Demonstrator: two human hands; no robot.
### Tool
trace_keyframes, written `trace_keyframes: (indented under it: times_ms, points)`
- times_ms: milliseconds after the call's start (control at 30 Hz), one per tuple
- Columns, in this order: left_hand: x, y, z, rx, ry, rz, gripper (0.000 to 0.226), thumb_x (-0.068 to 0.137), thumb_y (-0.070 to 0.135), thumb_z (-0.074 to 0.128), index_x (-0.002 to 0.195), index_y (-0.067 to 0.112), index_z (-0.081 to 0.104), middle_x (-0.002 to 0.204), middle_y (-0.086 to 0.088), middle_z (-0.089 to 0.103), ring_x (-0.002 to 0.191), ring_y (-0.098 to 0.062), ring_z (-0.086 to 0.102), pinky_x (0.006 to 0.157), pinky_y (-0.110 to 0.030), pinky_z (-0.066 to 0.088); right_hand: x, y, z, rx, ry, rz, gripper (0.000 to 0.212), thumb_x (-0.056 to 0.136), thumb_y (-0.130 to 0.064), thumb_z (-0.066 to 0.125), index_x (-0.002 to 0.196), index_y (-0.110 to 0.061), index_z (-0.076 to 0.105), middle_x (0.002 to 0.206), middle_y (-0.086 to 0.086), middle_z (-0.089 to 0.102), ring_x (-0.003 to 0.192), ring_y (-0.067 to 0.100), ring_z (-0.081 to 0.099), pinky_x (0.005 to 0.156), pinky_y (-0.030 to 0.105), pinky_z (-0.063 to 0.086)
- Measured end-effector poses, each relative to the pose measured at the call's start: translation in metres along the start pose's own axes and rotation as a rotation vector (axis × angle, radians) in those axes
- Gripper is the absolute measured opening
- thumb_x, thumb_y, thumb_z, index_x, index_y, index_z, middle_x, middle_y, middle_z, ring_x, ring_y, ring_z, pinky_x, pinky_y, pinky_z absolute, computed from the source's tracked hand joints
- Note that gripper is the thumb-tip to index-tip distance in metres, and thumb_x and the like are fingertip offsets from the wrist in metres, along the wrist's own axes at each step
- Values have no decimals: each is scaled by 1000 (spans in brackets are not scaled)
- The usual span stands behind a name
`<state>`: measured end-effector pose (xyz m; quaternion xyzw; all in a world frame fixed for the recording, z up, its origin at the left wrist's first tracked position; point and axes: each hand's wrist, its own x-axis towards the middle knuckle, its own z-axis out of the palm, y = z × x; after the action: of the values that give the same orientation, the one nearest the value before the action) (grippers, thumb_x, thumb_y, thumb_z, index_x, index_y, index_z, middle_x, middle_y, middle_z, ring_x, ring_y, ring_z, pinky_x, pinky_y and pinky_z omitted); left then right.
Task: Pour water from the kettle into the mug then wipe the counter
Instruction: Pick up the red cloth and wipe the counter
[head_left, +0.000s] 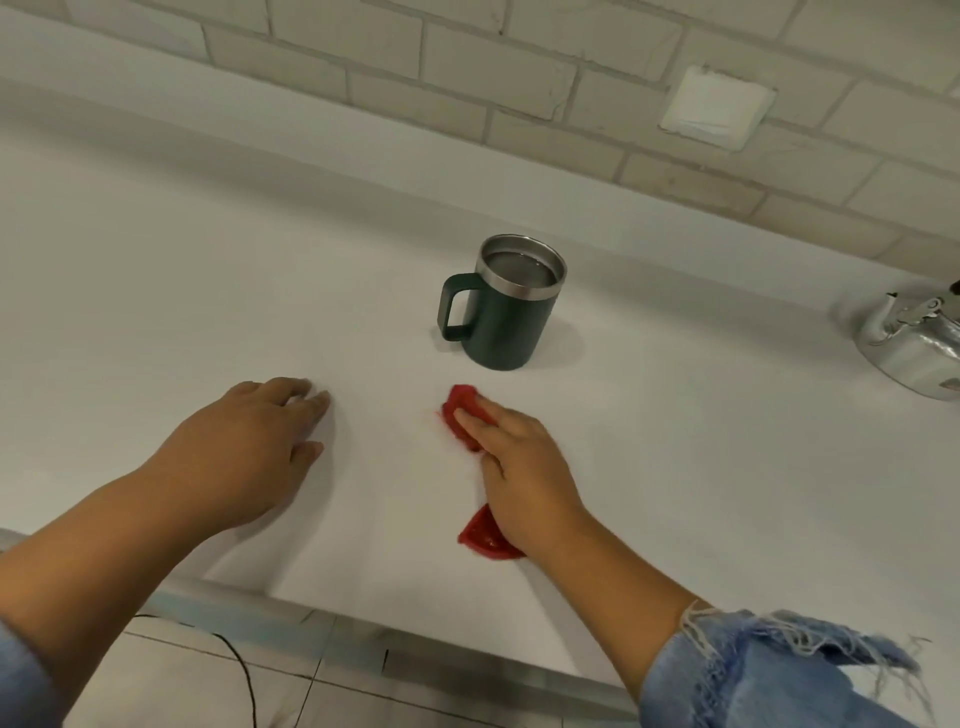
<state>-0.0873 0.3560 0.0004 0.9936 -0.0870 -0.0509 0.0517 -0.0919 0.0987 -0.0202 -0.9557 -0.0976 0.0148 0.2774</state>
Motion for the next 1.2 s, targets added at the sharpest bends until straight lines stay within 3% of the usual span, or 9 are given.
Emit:
trace_keyframes:
  times_ms: [167,267,400,567,767,867,967,1033,1200]
  points:
    - [1,-3,-1,-3,-15,12,55,93,42,37,146,31,25,154,8,25,136,-20,29,106,-31,33,-8,-2,-46,522,118,133,42,91,-8,52,117,-39,65,133,-15,55,115,9,55,102,32,45]
    - [1,-3,0,-9,-6,6,55,93,41,36,146,31,24,154,8,24,136,-20,29,106,-32,35,-32,22,-64,319,193,222,32,90,-25,57,118,-40,64,129,-16,55,117,9,52,106,33,40]
    - [-1,-3,1,-32,11,2,54,94,40,35,146,32,23,155,9,23,137,-18,27,106,-32,34,-70,32,-34,-243,77,229,55,91,-42,51,144,-33,38,154,-5,32,138,22,29,116,40,25]
    - [-7,-12,3,-211,74,-5,52,95,28,39,145,24,29,153,7,28,138,-16,30,110,-31,30,-54,1,3,-312,109,240,59,97,-42,34,151,-31,14,160,-3,13,144,23,15,119,45,19]
    - [-21,-38,0,-312,252,-62,42,92,13,44,134,11,49,136,-3,51,123,-23,49,99,-31,38,-11,-57,44,-257,52,79,59,99,-30,35,151,-30,9,160,-5,7,142,21,12,120,43,14]
    - [-25,-50,-5,-319,279,-99,41,91,12,47,132,13,51,137,-2,52,124,-23,48,99,-30,35,8,-80,52,-124,15,-33,55,97,-17,44,148,-30,26,156,-6,22,137,18,21,116,31,18]
    - [-30,-65,-9,-319,276,-145,42,91,13,49,133,15,51,139,-4,51,126,-25,47,103,-33,34,25,-91,40,358,-62,-41,47,94,-4,45,137,-23,49,141,-9,41,131,12,37,110,20,27]
    - [-35,-77,-11,-313,283,-174,41,91,14,50,132,16,52,139,-4,51,126,-25,47,102,-32,33,35,-86,27,507,36,5,46,93,0,46,132,-21,55,134,-12,43,125,6,41,110,19,30]
    - [-42,-97,-14,-320,284,-227,41,91,14,50,131,19,53,138,-4,52,125,-26,48,101,-33,34,49,-55,26,-138,85,110,50,96,-16,49,144,-20,39,153,0,33,137,23,30,115,36,29]
